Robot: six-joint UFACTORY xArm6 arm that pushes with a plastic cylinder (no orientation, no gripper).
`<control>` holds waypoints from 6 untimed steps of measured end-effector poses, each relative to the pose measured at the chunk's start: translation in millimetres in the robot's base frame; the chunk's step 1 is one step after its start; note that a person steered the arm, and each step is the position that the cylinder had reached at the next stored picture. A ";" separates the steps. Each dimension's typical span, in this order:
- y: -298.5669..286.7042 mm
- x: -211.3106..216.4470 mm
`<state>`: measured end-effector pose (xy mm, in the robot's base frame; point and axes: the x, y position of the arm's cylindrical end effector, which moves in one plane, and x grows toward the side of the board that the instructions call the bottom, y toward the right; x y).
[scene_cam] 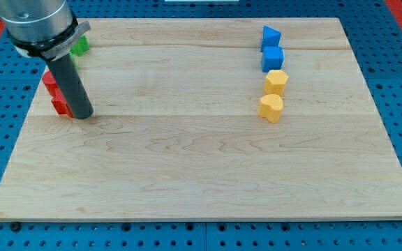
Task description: Move red blocks towards green blocks
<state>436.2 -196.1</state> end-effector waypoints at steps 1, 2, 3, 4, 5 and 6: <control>-39.9 -13.4; -35.0 -20.7; -13.0 21.6; -98.4 30.4; -104.4 14.9; -91.7 -16.2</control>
